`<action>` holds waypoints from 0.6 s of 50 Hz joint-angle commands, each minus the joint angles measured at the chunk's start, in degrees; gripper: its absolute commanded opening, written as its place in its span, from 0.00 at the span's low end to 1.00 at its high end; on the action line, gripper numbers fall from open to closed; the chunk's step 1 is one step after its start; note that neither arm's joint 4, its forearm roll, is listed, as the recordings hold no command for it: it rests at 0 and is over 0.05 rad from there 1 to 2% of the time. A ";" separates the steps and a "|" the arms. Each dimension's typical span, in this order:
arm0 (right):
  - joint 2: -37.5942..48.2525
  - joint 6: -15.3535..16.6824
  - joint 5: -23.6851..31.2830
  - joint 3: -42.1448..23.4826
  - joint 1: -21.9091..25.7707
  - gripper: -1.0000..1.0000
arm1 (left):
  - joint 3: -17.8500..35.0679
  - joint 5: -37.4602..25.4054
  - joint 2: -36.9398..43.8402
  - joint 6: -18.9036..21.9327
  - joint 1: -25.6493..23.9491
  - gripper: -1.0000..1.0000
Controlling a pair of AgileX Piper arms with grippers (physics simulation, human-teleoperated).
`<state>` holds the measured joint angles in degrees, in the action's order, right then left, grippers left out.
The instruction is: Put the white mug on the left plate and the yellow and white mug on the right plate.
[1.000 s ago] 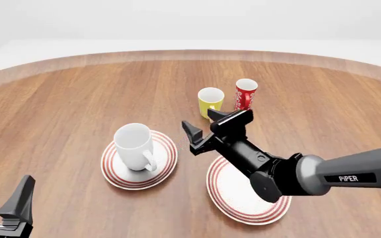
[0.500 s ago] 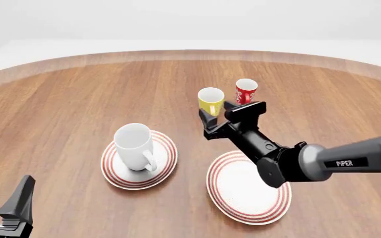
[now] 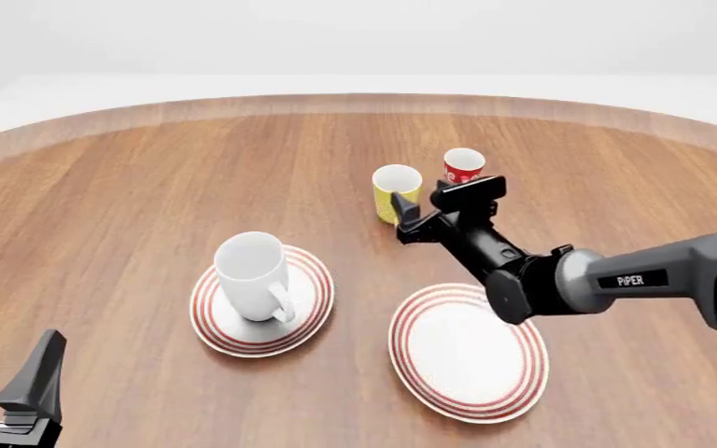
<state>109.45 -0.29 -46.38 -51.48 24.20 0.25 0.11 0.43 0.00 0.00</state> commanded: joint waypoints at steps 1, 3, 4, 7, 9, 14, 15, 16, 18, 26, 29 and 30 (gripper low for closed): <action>1.92 0.74 1.73 -2.91 -1.21 1.00 | 0.00 0.00 0.00 0.00 0.00 1.00; 2.30 0.80 1.94 -3.44 -1.32 1.00 | 0.00 0.00 0.00 0.00 0.00 1.00; 2.52 0.81 2.07 -3.70 -1.32 1.00 | 0.00 0.00 0.00 0.00 0.00 1.00; 3.31 0.77 2.56 -4.64 -1.22 1.00 | 0.00 0.00 0.00 0.00 0.00 1.00; 3.99 0.72 2.88 -5.43 -1.00 1.00 | 0.00 0.00 0.00 0.00 0.00 1.00; 5.61 0.30 3.63 -7.12 -0.77 1.00 | 0.00 0.00 0.00 0.00 0.00 1.00; 5.95 0.12 3.93 -7.54 -0.73 1.00 | 0.00 0.00 0.00 0.00 0.00 1.00; 6.10 0.11 4.07 -7.75 -0.72 1.00 | 0.00 0.00 0.00 0.00 0.00 1.00; 6.37 0.19 4.31 -8.21 -0.75 1.00 | 0.00 0.00 0.00 0.00 0.00 1.00; 8.24 -0.37 4.68 -9.67 -1.28 1.00 | 0.00 0.00 0.00 0.00 0.00 1.00; 9.05 -0.76 5.42 -10.54 -1.60 1.00 | 0.00 0.00 0.00 0.00 0.00 1.00; 9.28 -0.70 5.36 -10.66 -1.73 1.00 | 0.00 0.00 0.00 0.00 0.00 1.00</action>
<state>116.37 -0.45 -42.14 -59.89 23.07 0.25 0.11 0.43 0.00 0.00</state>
